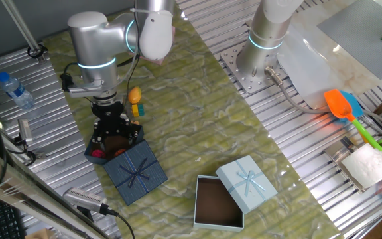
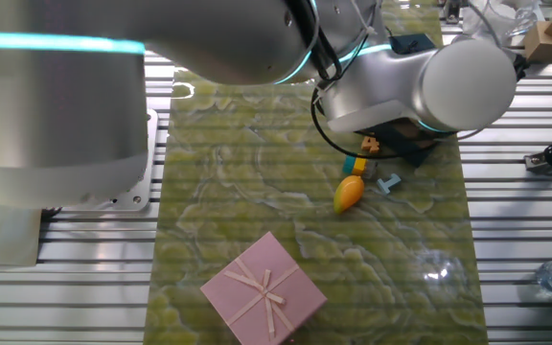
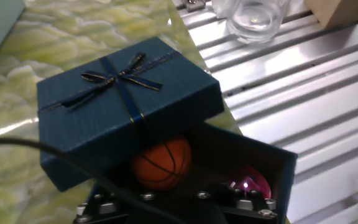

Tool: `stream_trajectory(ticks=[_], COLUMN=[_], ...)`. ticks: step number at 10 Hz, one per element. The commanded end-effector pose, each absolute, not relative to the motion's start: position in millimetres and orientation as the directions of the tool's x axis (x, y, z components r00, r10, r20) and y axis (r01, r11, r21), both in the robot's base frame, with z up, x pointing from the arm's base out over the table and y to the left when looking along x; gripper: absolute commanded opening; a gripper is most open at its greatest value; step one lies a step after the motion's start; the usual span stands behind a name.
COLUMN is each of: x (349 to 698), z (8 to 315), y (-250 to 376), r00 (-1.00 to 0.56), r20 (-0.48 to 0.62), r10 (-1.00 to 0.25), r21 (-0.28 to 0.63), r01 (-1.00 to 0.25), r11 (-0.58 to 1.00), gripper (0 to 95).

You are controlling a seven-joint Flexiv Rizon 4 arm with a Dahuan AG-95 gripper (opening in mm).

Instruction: Take everything out of the gift box

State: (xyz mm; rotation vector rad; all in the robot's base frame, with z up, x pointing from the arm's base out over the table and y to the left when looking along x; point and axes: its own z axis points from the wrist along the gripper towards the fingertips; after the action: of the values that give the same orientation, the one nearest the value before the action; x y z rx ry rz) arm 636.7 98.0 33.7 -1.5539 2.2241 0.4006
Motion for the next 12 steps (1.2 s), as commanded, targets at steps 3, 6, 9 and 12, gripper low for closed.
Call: stream_trajectory(ticks=[3,6,9,12], x=[638.2,639.5,639.6,639.6], z=[31.7,31.6,31.6,31.6], y=[102.3,105.2,105.8,105.8], r00=[-0.298,-0.287,-0.289,-0.289], r20=[-0.482,-0.491,-0.491,-0.491], r10=[-0.824,-0.822,-0.822,-0.822], r21=[0.004,0.003,0.004,0.004], r01=[-0.941,-0.945,-0.944,-0.944], r11=[0.338,0.328,0.330,0.330], gripper=[57.0,57.0,57.0,57.0])
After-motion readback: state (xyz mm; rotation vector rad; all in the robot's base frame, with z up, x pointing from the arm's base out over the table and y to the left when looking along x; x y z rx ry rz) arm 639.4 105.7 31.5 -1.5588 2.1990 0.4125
